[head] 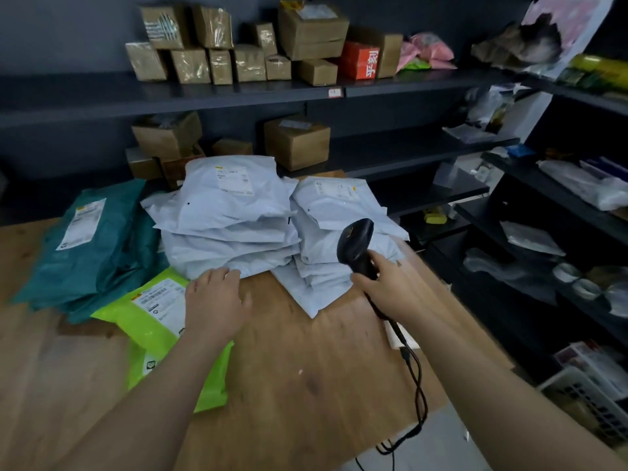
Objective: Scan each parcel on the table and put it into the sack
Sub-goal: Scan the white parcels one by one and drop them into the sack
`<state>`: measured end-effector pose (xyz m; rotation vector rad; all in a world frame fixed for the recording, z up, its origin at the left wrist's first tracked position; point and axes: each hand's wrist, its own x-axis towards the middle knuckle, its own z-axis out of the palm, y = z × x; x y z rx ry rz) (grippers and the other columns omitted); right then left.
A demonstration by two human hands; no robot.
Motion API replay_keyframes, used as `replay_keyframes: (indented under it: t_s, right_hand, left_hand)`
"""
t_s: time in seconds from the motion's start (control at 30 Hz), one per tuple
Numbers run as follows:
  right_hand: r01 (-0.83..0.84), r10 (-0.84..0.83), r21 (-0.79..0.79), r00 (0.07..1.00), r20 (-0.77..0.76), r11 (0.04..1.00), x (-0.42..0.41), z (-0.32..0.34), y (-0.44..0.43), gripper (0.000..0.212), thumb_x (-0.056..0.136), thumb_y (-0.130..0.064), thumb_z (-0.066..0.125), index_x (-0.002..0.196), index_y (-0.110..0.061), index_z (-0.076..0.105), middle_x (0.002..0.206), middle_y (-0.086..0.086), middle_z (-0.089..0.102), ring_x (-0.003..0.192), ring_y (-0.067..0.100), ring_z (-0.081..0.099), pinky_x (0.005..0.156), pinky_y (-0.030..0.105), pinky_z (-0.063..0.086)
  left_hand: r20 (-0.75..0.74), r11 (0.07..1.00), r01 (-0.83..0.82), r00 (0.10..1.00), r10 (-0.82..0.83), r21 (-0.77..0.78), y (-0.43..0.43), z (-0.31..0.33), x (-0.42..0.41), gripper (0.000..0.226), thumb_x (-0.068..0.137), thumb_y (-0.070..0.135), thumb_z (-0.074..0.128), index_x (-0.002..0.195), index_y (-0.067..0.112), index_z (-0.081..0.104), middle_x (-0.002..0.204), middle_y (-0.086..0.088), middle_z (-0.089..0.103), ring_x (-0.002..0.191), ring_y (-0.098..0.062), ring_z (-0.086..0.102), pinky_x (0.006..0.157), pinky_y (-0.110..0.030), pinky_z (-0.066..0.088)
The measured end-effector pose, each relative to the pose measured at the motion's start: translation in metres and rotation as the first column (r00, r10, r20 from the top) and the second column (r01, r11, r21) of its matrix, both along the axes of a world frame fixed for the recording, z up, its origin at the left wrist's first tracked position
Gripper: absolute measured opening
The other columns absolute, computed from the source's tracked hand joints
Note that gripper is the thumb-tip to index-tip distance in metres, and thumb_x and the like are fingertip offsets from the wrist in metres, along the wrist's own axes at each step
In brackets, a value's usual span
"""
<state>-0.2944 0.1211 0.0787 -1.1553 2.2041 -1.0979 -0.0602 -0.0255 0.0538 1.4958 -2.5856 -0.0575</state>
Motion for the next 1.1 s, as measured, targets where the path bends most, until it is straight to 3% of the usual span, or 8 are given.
replay_keyframes:
  t_s: [0.17, 0.4, 0.53, 0.63, 0.77, 0.83, 0.97, 1.1]
  right_hand:
    - [0.075, -0.06, -0.057, 0.971, 0.23, 0.996, -0.073, 0.034, -0.028, 0.016, 0.09, -0.018, 0.056, 0.105, -0.014, 0.058, 0.083, 0.005, 0.056, 0.071, 0.017, 0.057, 0.066, 0.035, 0.05]
    - [0.152, -0.135, -0.017, 0.921, 0.365, 0.988, -0.169, 0.018, -0.078, 0.025, 0.086, -0.019, 0.069, 0.107, -0.012, 0.057, 0.076, 0.005, 0.055, 0.06, 0.014, 0.053, 0.051, 0.025, 0.047]
    - [0.124, -0.12, 0.02, 0.886, 0.448, 0.992, -0.195, 0.001, -0.101, 0.023, 0.089, -0.019, 0.067, 0.109, -0.013, 0.057, 0.081, 0.007, 0.058, 0.062, 0.015, 0.055, 0.049, 0.024, 0.05]
    - [0.099, -0.103, 0.032, 0.88, 0.463, 0.995, -0.205, -0.012, -0.11, 0.024, 0.091, -0.02, 0.065, 0.112, -0.013, 0.056, 0.085, 0.007, 0.06, 0.066, 0.015, 0.058, 0.051, 0.023, 0.05]
    - [0.089, -0.088, 0.023, 0.861, 0.501, 0.996, -0.213, -0.02, -0.112, 0.021, 0.093, -0.022, 0.063, 0.112, -0.016, 0.055, 0.091, 0.006, 0.061, 0.07, 0.014, 0.061, 0.059, 0.027, 0.052]
    - [0.085, -0.087, 0.028, 0.841, 0.534, 0.996, -0.215, -0.022, -0.109, 0.021, 0.093, -0.023, 0.063, 0.112, -0.017, 0.055, 0.094, 0.005, 0.062, 0.072, 0.014, 0.062, 0.066, 0.032, 0.053]
    - [0.068, -0.071, 0.027, 0.804, 0.591, 0.997, -0.216, -0.024, -0.097, 0.018, 0.092, -0.026, 0.064, 0.108, -0.023, 0.056, 0.106, 0.003, 0.063, 0.084, 0.018, 0.068, 0.078, 0.039, 0.056]
    - [0.055, -0.065, 0.036, 0.782, 0.619, 0.998, -0.207, -0.025, -0.075, 0.018, 0.091, -0.027, 0.066, 0.106, -0.031, 0.056, 0.109, 0.001, 0.062, 0.086, 0.022, 0.071, 0.075, 0.039, 0.058]
  left_hand:
    - [-0.207, 0.995, 0.065, 0.977, -0.047, 0.078, -0.02, 0.026, -0.078, 0.044, 0.093, 0.034, 0.053, 0.129, 0.009, 0.054, 0.125, -0.012, 0.059, 0.117, -0.031, 0.052, 0.092, -0.038, 0.041]
    - [-0.398, 0.936, 0.044, 0.911, 0.105, 0.349, -0.052, 0.027, -0.194, 0.034, 0.094, 0.036, 0.056, 0.103, 0.003, 0.054, 0.103, -0.015, 0.062, 0.099, -0.032, 0.058, 0.073, -0.031, 0.04]
    - [-0.392, 0.872, -0.06, 0.876, 0.279, 0.486, -0.068, 0.016, -0.234, 0.048, 0.092, 0.034, 0.06, 0.123, -0.001, 0.051, 0.122, -0.019, 0.059, 0.113, -0.033, 0.055, 0.085, -0.031, 0.04]
    - [-0.416, 0.841, -0.117, 0.828, 0.376, 0.528, -0.074, 0.01, -0.245, 0.048, 0.088, 0.021, 0.065, 0.128, 0.0, 0.048, 0.12, -0.016, 0.058, 0.113, -0.032, 0.054, 0.073, -0.022, 0.032]
    - [-0.472, 0.837, -0.1, 0.787, 0.397, 0.539, -0.07, 0.012, -0.249, 0.013, 0.086, 0.008, 0.063, 0.081, 0.011, 0.052, 0.088, -0.005, 0.056, 0.089, -0.022, 0.054, 0.062, -0.022, 0.032]
    - [-0.535, 0.836, -0.014, 0.763, 0.364, 0.548, -0.064, 0.015, -0.245, 0.003, 0.086, 0.006, 0.062, 0.087, 0.008, 0.06, 0.087, -0.003, 0.062, 0.084, -0.019, 0.056, 0.066, -0.023, 0.04]
    - [-0.57, 0.838, 0.094, 0.773, 0.278, 0.537, -0.037, 0.018, -0.224, 0.017, 0.088, 0.013, 0.061, 0.104, 0.016, 0.062, 0.089, 0.009, 0.064, 0.078, -0.005, 0.059, 0.06, -0.016, 0.042]
    - [-0.582, 0.836, 0.118, 0.769, 0.264, 0.536, -0.004, 0.011, -0.195, 0.01, 0.089, 0.015, 0.061, 0.099, 0.016, 0.062, 0.094, 0.001, 0.067, 0.087, -0.017, 0.064, 0.075, -0.029, 0.051]
